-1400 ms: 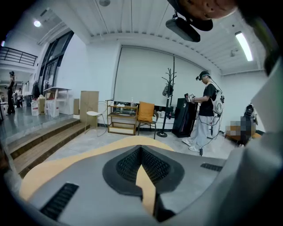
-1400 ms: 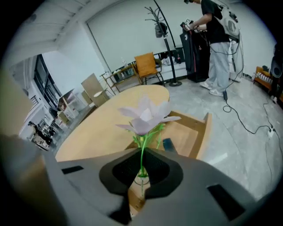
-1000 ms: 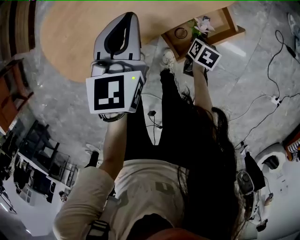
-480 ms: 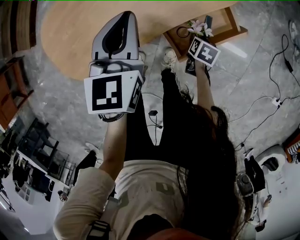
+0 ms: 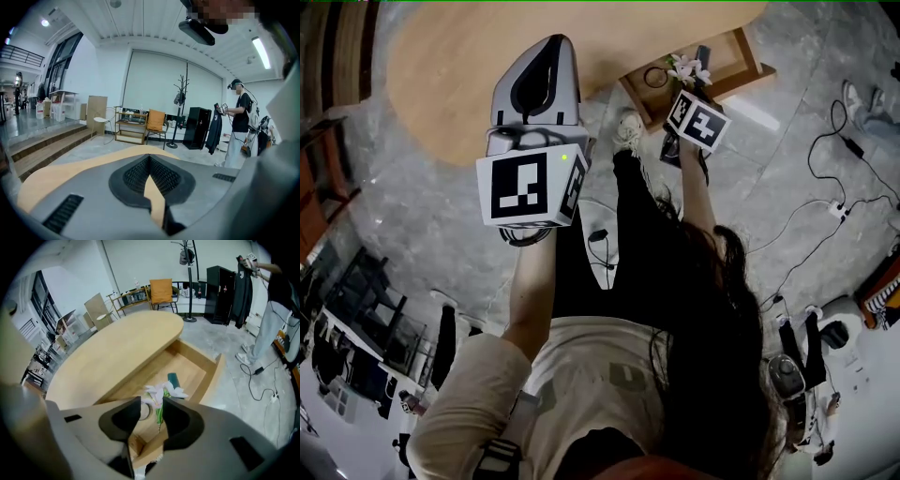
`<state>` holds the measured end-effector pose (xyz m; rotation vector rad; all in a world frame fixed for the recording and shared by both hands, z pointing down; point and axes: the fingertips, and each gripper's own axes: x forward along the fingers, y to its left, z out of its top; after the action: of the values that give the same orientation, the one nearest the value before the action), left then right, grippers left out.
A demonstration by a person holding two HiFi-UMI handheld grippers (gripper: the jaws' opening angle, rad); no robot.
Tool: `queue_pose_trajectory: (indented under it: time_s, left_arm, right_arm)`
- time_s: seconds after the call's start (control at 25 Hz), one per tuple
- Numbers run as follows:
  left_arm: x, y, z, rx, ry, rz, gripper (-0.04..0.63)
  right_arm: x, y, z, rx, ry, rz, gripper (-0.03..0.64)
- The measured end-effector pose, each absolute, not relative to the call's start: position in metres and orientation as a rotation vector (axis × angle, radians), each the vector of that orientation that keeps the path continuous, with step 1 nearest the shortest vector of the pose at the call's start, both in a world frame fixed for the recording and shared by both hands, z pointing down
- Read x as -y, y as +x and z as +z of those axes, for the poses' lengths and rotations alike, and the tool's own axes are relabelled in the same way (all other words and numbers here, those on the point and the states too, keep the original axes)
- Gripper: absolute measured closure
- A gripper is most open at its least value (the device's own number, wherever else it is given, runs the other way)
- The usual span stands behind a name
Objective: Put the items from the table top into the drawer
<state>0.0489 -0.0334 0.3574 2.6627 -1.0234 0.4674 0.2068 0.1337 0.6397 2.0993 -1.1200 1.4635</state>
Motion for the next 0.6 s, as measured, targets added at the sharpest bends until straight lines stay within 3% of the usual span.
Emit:
queue_pose_trajectory:
  time_s: [0.12,0.4,0.6]
  left_arm:
    - [0.039,0.045,0.321,1.056,2.652,0.386,0.589]
    - [0.069,0.025,0.193,1.143,2.673,0.229,0.589]
    - [0.08,0.0,0.091,1.221,2.742,0.103,0.589]
  right_arm:
    - [-0.107,0.224,0.574,1.176,2.213,1.308,0.612]
    - [-0.009,0.231,0.314,1.455,2.497,0.726,0.612]
    - [0.026,0.169,0.126,1.723,2.483,0.347,0.612]
